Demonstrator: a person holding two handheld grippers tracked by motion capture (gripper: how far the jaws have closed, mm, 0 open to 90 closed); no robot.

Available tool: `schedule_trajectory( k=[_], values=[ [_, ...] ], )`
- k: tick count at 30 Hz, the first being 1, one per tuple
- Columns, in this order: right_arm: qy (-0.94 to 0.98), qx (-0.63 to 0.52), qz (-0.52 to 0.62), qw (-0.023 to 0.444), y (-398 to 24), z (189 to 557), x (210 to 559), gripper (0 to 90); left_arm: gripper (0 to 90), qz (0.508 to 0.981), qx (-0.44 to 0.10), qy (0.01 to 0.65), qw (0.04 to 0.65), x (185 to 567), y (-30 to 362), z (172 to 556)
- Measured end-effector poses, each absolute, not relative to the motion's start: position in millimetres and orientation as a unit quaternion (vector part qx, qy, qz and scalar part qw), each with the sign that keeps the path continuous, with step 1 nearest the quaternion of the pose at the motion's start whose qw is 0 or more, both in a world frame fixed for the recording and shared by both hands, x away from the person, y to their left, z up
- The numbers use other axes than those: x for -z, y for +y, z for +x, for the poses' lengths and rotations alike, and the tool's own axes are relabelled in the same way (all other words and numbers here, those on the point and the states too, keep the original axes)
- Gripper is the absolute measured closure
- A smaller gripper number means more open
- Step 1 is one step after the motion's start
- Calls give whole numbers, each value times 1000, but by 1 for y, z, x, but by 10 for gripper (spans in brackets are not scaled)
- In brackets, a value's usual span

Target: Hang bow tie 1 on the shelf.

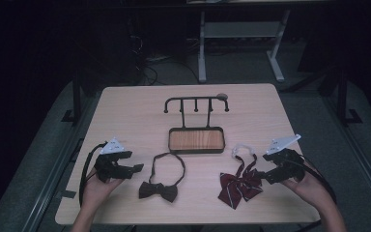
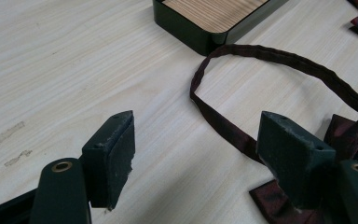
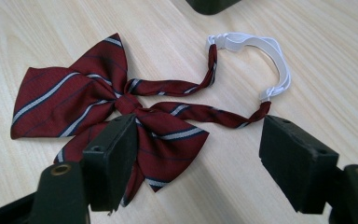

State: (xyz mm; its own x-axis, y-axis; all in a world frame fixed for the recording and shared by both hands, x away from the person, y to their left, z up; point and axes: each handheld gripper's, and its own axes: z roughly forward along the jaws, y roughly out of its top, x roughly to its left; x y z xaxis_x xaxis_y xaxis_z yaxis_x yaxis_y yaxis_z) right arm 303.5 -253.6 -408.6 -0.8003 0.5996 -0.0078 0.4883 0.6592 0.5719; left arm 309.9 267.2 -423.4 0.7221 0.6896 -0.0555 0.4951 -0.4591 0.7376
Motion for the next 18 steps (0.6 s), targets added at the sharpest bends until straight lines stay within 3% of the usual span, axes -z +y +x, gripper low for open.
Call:
schedule_trajectory(
  k=[18],
  values=[
    [916, -260, 297, 68, -241, 334, 409, 262, 277, 840, -130, 353, 390, 421, 273, 309]
  ],
)
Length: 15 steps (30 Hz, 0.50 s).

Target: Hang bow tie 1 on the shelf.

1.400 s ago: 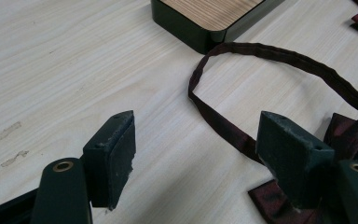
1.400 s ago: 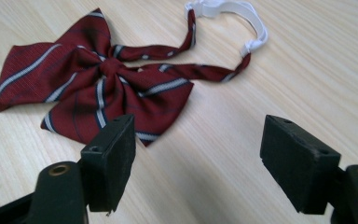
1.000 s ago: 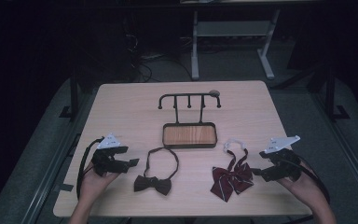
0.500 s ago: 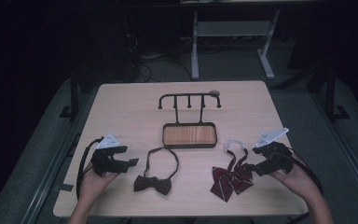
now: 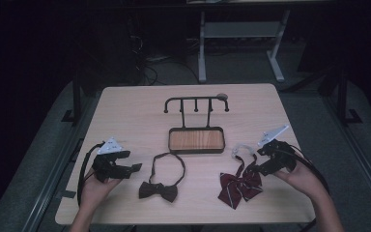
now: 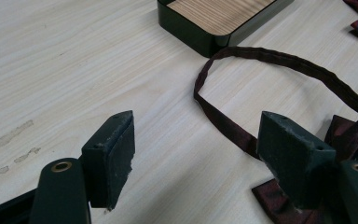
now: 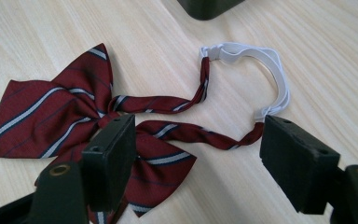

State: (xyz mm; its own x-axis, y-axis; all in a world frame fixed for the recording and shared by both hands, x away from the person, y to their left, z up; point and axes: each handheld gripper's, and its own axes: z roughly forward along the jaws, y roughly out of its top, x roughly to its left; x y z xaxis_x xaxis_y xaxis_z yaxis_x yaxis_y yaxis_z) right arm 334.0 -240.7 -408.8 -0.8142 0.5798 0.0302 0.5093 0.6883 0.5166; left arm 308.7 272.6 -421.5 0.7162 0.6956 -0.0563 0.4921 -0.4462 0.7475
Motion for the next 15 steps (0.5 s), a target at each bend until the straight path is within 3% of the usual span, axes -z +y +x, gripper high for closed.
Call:
schedule_trajectory(
  k=[15],
  values=[
    [910, -230, 337, 67, -239, 365, 412, 436, 273, 841, -130, 354, 388, 422, 271, 309]
  ],
)
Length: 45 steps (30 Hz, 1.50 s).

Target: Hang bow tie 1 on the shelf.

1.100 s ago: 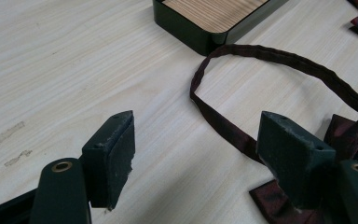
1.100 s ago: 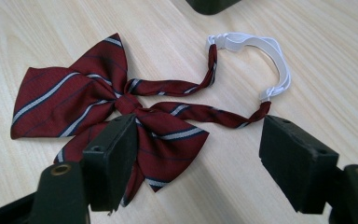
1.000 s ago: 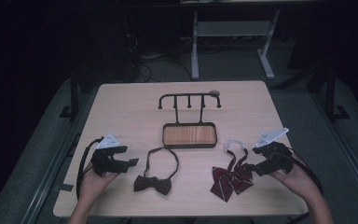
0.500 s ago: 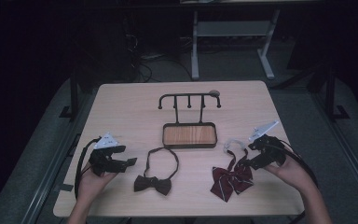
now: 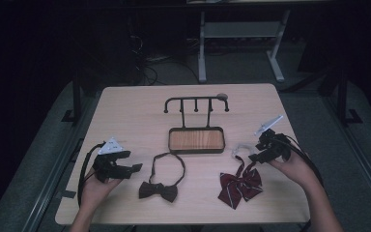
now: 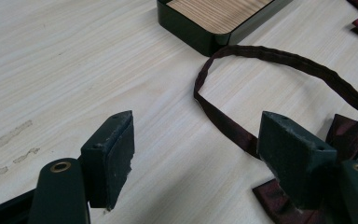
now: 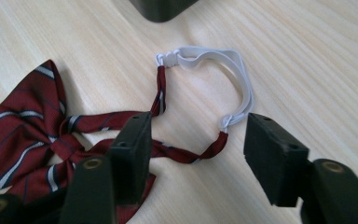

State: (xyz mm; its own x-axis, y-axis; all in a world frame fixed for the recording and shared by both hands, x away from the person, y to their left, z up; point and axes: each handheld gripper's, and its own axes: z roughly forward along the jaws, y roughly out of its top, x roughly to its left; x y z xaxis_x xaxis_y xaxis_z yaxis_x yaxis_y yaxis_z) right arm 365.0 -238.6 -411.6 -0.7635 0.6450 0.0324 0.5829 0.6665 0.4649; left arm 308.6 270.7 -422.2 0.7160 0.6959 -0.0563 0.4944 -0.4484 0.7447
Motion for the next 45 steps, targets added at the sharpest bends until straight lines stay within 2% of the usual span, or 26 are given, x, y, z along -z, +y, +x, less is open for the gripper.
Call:
schedule_trajectory(
  k=[16, 26, 32, 39, 45],
  values=[
    [914, -184, 359, 52, -232, 387, 425, 630, 270, 839, -131, 354, 392, 422, 271, 309],
    [912, -160, 376, 44, -232, 395, 435, 673, 269, 839, -129, 355, 392, 423, 270, 309],
    [913, -148, 378, 43, -231, 396, 438, 740, 267, 838, -130, 355, 393, 423, 270, 309],
    [911, -141, 386, 42, -231, 398, 441, 744, 267, 837, -131, 355, 396, 422, 270, 309],
    [912, -137, 385, 39, -231, 398, 442, 782, 267, 840, -131, 352, 391, 422, 270, 309]
  ],
)
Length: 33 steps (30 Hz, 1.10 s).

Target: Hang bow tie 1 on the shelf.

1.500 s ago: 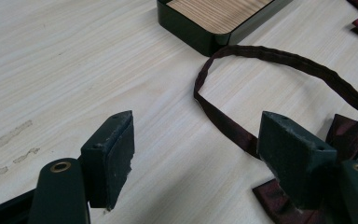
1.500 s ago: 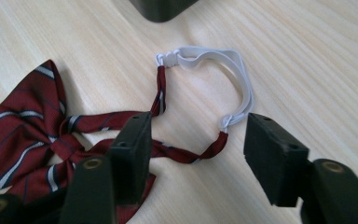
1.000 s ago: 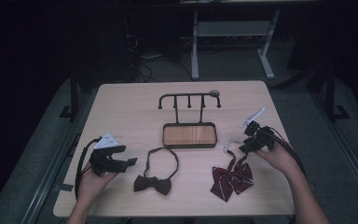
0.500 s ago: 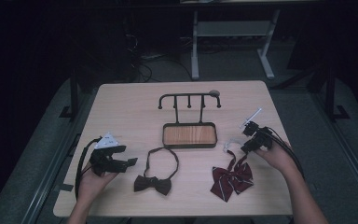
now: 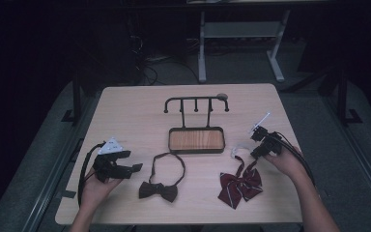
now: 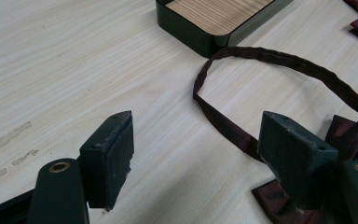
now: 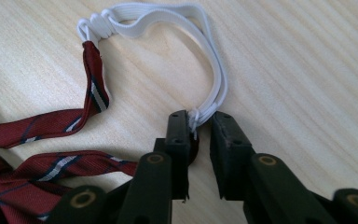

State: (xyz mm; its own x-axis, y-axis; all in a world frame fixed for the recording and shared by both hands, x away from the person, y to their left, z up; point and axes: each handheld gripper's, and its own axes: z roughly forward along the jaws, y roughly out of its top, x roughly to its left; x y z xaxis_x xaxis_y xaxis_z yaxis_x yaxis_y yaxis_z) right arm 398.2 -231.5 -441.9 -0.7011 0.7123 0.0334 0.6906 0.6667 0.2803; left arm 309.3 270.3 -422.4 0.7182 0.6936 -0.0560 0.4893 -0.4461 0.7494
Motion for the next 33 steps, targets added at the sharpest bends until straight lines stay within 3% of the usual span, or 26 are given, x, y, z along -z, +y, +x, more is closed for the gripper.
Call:
schedule_trajectory(
  k=[5, 18, 33],
  values=[
    [915, -135, 379, 35, -230, 397, 442, 823, 267, 837, -133, 354, 395, 422, 271, 309],
    [916, -171, 364, 19, -233, 387, 427, 830, 265, 841, -131, 351, 390, 423, 270, 310],
    [939, -182, 290, 12, -211, 375, 384, 828, 264, 840, -129, 353, 392, 422, 271, 309]
  ],
)
